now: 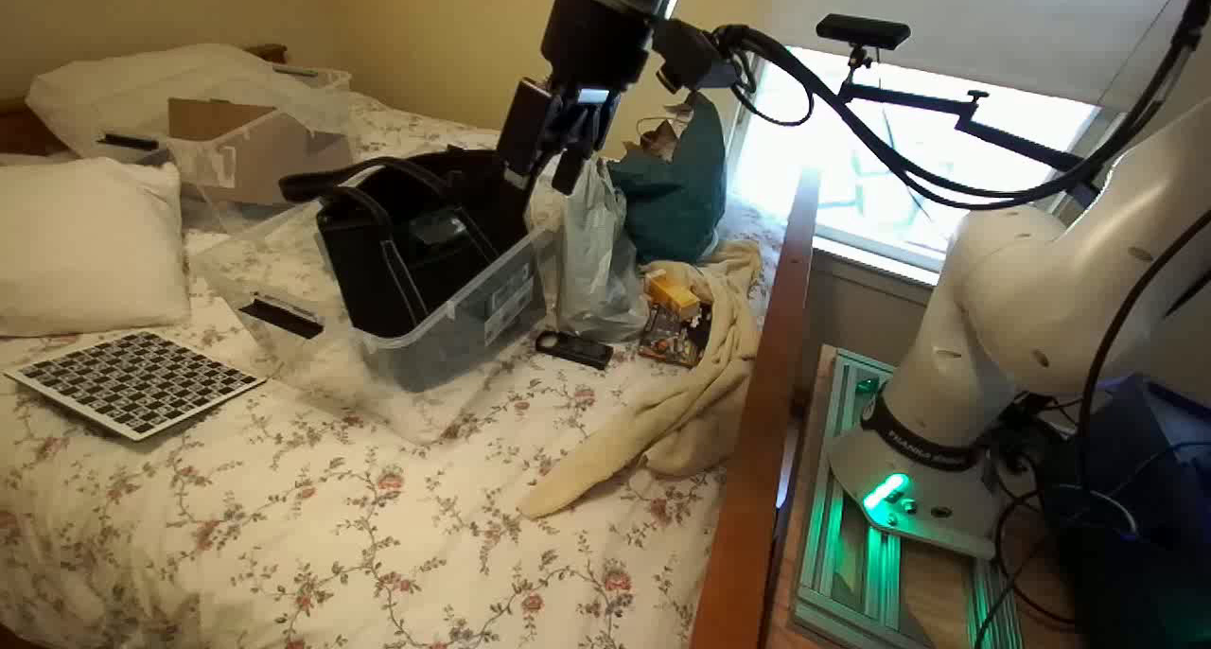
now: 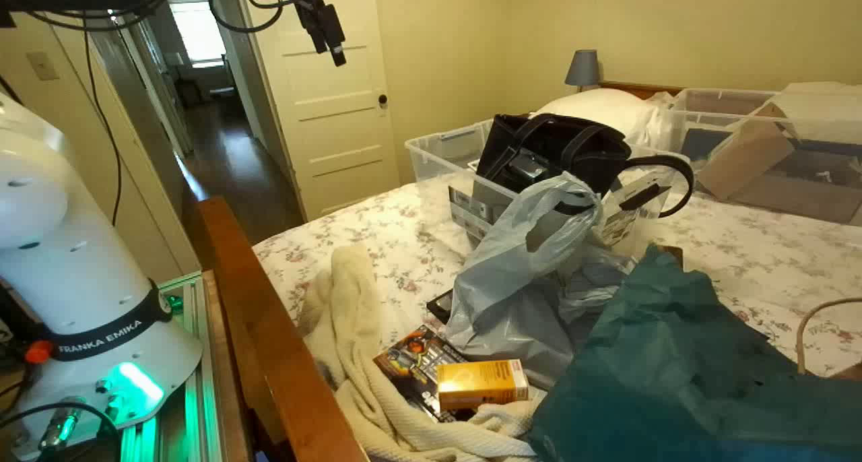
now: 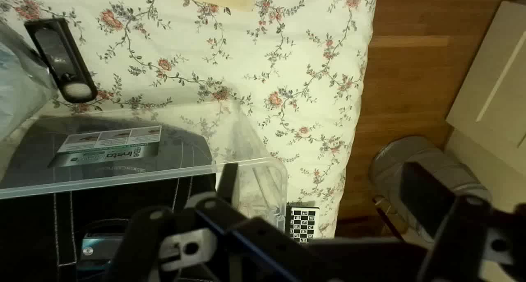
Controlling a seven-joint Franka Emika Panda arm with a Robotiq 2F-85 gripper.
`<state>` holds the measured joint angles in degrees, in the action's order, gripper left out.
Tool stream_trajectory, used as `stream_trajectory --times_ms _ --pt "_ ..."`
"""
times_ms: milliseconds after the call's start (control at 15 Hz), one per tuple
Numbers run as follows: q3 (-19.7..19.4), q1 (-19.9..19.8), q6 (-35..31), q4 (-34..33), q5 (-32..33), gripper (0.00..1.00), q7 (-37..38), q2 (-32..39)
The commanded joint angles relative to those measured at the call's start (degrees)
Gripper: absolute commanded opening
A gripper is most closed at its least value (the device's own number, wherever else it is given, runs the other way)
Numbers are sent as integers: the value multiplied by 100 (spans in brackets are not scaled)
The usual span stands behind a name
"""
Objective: Put the grey box inside the black bag.
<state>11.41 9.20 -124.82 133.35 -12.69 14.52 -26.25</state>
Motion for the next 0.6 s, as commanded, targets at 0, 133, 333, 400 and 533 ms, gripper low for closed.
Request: stream_trajectory --times_ms 0,133,333,400,533 --pt "-4 3 10 -9 4 100 2 2" --pt "-3 3 10 -9 4 100 1 2" --pt "6 -64 76 -90 5 100 193 71" --pt "60 -249 103 -187 75 100 681 179" --pt "82 -469 16 -286 217 100 1163 332"
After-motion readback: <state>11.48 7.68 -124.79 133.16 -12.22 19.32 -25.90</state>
